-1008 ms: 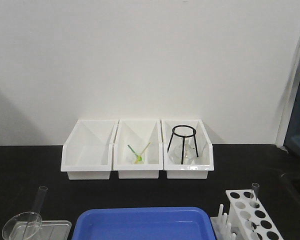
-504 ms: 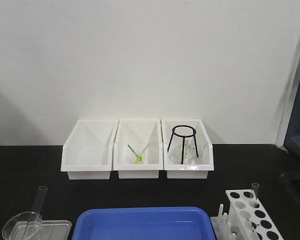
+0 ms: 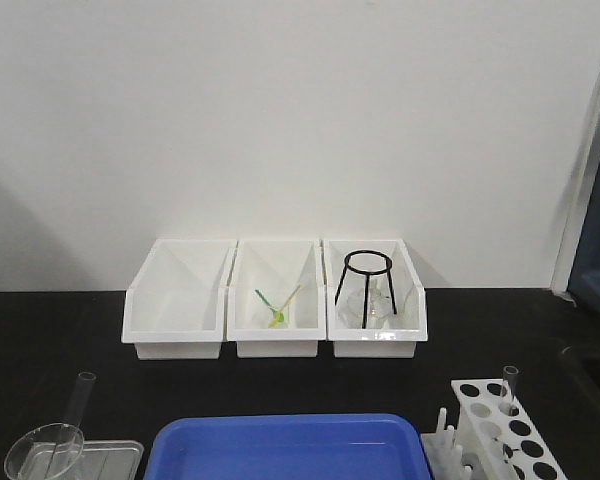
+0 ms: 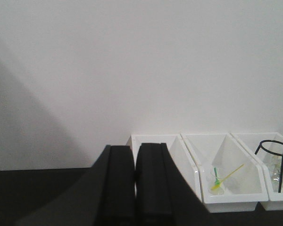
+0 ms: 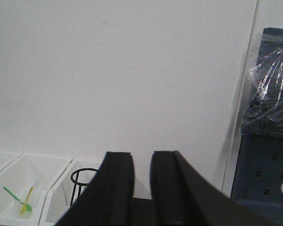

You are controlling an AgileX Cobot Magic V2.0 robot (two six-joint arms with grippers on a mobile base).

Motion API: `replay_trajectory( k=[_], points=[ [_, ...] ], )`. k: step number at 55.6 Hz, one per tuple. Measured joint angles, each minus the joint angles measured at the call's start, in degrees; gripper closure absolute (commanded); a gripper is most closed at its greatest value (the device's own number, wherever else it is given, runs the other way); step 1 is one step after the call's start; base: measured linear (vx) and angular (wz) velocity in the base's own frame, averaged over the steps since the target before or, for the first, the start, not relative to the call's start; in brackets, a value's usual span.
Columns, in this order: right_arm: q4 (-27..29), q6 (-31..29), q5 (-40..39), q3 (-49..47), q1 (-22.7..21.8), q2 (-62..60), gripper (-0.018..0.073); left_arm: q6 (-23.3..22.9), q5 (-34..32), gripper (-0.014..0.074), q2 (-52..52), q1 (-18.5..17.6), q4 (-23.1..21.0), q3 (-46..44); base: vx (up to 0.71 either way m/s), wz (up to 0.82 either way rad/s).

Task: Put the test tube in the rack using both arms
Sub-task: 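Move the left gripper down over the glass test tube in the beaker, then close the left gripper on the test tube and lift it from the beaker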

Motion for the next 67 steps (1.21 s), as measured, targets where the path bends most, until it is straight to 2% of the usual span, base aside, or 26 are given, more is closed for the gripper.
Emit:
replay_trajectory(
  k=[5, 10, 18, 35, 40, 43, 55, 67],
  points=[
    [0.83, 0.16, -0.06, 0.0, 0.0, 0.0, -0.0068, 0.0, 0.0, 0.0174, 0.0, 0.0, 0.0, 0.0, 0.0, 0.0],
    [1.52, 0.18, -0.26, 0.0, 0.0, 0.0, -0.0172, 0.0, 0.05, 0.0079, 0.0, 0.0, 0.0, 0.0, 0.0, 0.0],
    [1.71, 0.18, -0.51, 0.0, 0.0, 0.0, -0.0164, 0.07, -0.07, 0.0005, 0.0, 0.0, 0.0, 0.0, 0.0, 0.0],
    [1.71, 0.72, -1.6, -0.06, 0.0, 0.0, -0.0067, -0.72, -4.04, 0.0003, 0.0, 0.0, 0.27, 0.0, 0.0, 0.0],
    [1.71, 0.85, -1.61, 0.34, 0.06, 0.0, -0.0022, 0.14, -3.75, 0.0008, 0.33, -0.34, 2.05, 0.06, 0.0, 0.0],
    [1.71, 0.85, -2.18, 1.32, 0.33, 0.0, 0.0003, 1.46, -3.01, 0.0011, 0.78, -1.14, 4.64, 0.56, 0.0, 0.0],
    [1.53, 0.85, -7.11, 9.85, 4.09, 0.0, 0.007, 3.72, 1.83, 0.0011, 3.47, -6.27, 10.25, 7.64, 0.0, 0.0],
    [1.46, 0.79, -11.52, 16.15, 5.21, 0.0, 0.0086, 4.74, 2.58, 0.0011, 11.25, -7.03, 11.95, 13.99, 0.0, 0.0]
  ],
)
